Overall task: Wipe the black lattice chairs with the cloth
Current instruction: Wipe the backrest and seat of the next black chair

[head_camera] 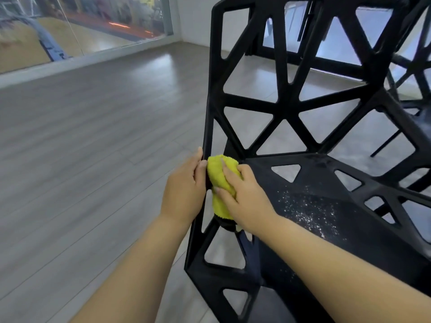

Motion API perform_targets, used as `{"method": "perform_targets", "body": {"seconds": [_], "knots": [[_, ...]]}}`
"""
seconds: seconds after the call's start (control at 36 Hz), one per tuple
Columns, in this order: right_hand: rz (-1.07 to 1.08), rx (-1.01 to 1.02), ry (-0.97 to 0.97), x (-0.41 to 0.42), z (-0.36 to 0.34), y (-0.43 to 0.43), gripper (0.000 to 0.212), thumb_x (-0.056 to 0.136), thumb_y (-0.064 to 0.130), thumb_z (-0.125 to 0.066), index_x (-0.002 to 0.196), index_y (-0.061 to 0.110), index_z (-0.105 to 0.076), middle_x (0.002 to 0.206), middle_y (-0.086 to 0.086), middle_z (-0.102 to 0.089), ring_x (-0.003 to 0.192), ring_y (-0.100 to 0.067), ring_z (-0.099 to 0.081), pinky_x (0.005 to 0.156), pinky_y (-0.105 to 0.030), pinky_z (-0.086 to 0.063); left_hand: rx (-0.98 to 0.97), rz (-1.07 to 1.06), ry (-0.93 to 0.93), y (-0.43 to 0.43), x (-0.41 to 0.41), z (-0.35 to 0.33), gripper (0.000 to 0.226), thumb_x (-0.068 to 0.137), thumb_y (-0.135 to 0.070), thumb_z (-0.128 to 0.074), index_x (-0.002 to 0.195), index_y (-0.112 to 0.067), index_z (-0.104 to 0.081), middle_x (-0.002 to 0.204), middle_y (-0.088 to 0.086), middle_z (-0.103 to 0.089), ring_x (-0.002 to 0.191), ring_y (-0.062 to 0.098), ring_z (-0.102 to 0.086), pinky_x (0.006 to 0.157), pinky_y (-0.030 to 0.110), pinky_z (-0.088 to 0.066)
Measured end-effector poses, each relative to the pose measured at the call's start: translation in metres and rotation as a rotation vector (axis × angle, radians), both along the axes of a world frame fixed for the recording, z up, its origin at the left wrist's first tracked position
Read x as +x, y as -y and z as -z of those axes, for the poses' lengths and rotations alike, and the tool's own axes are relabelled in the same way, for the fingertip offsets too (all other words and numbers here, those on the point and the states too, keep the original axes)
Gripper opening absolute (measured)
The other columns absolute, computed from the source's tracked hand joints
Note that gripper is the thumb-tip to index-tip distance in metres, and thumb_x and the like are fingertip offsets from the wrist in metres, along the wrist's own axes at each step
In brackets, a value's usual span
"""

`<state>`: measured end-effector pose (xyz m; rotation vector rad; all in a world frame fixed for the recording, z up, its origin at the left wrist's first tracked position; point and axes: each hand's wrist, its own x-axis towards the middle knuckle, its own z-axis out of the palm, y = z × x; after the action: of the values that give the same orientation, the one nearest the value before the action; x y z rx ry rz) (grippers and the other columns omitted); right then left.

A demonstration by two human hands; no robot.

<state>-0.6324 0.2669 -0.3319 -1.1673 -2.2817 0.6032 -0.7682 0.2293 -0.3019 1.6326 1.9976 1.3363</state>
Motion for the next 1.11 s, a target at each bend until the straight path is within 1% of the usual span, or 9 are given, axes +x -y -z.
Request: {"method": "perform_targets", "body": {"seconds": [0.19, 0.36, 0.42, 0.47, 0.56, 0.67, 0.83, 0.94, 1.11], "knots": [[0.402, -0.144, 0.246, 0.005, 0.029, -0.051, 0.046, 0.099, 0.029, -0.036, 0.144, 0.022, -0.028, 0.129, -0.016, -0.032, 0.091, -0.037, -0.05, 0.082, -0.039, -0.042, -0.127, -0.021, 0.027, 0.035, 0.007, 0.011, 0.025, 0.1, -0.033, -0.037, 0.112, -0.036, -0.058, 0.068, 0.005, -0.06, 0.065, 0.014, -0.054, 0.058, 0.027, -0.044], [0.31, -0.091, 0.328, 0.011, 0.02, -0.033, 0.041, 0.096, 0.028, -0.043, 0.136, 0.018, -0.041, 0.127, -0.017, -0.042, 0.096, -0.034, -0.048, 0.071, -0.037, -0.038, -0.082, -0.067, 0.035, 0.038, 0.014, 0.013, 0.027, 0.099, -0.032, -0.036, 0.095, -0.023, -0.061, 0.063, 0.009, -0.057, 0.063, 0.025, -0.057, 0.06, 0.043, -0.047], [0.146, 0.0, 0.365, 0.015, 0.019, -0.011, 0.034, 0.081, 0.018, -0.068, 0.113, 0.013, -0.058, 0.119, -0.019, -0.048, 0.084, -0.035, -0.048, 0.06, -0.033, -0.036, -0.057, -0.094, 0.043, 0.035, 0.016, 0.013, 0.026, 0.099, -0.03, -0.039, 0.093, -0.018, -0.061, 0.061, 0.012, -0.057, 0.059, 0.028, -0.054, 0.058, 0.046, -0.047], [0.075, 0.108, 0.39, 0.026, 0.025, 0.006, 0.034, 0.071, 0.014, -0.077, 0.102, 0.011, -0.062, 0.11, -0.02, -0.054, 0.076, -0.03, -0.048, 0.054, -0.032, -0.035, -0.038, -0.113, 0.035, 0.033, 0.016, 0.015, 0.025, 0.099, -0.029, -0.041, 0.091, -0.016, -0.061, 0.059, 0.013, -0.055, 0.056, 0.029, -0.051, 0.056, 0.045, -0.045], [0.01, 0.017, 0.42, 0.035, 0.025, 0.022, 0.039, 0.096, 0.037, -0.043, 0.131, 0.02, -0.041, 0.108, -0.007, -0.04, 0.083, -0.023, -0.043, 0.07, -0.03, -0.038, -0.027, -0.139, 0.013, 0.029, 0.016, 0.016, 0.024, 0.098, -0.027, -0.043, 0.089, -0.015, -0.061, 0.056, 0.009, -0.055, 0.054, 0.025, -0.05, 0.053, 0.037, -0.04], [0.156, 0.011, 0.373, 0.031, 0.026, -0.002, 0.043, 0.098, 0.033, -0.04, 0.139, 0.02, -0.033, 0.118, -0.013, -0.036, 0.091, -0.034, -0.049, 0.074, -0.035, -0.039, -0.02, -0.146, -0.049, 0.016, 0.016, 0.016, 0.026, 0.098, -0.028, -0.04, 0.084, -0.016, -0.059, 0.056, 0.005, -0.056, 0.057, 0.023, -0.054, 0.055, 0.034, -0.039], [0.336, -0.064, 0.477, 0.02, 0.021, -0.047, 0.036, 0.095, 0.02, -0.04, 0.13, 0.013, -0.044, 0.129, -0.018, -0.036, 0.085, -0.024, -0.037, 0.067, -0.033, -0.037, -0.023, -0.129, -0.062, -0.008, 0.015, 0.017, 0.027, 0.099, -0.031, -0.038, 0.084, -0.021, -0.058, 0.055, -0.003, -0.05, 0.053, 0.015, -0.047, 0.047, 0.022, -0.034], [0.271, -0.199, 0.368, 0.018, 0.016, -0.024, 0.025, 0.093, 0.012, -0.043, 0.117, 0.014, -0.048, 0.126, -0.019, -0.034, 0.112, -0.034, -0.034, 0.063, -0.033, -0.032, 0.001, -0.109, -0.044, -0.013, 0.013, 0.016, 0.029, 0.099, -0.027, -0.041, 0.073, -0.021, -0.053, 0.05, -0.007, -0.041, 0.048, 0.011, -0.04, 0.046, 0.016, -0.03], [0.151, -0.132, 0.355, 0.032, 0.002, 0.057, 0.046, 0.096, 0.042, -0.043, 0.138, 0.026, -0.036, 0.131, -0.004, -0.025, 0.1, -0.035, -0.053, 0.079, -0.034, -0.04, 0.037, -0.105, 0.046, -0.006, 0.007, 0.019, 0.035, 0.097, -0.029, -0.045, 0.075, -0.006, -0.059, 0.058, 0.008, -0.05, 0.061, 0.019, -0.045, 0.053, 0.019, -0.032]]}}
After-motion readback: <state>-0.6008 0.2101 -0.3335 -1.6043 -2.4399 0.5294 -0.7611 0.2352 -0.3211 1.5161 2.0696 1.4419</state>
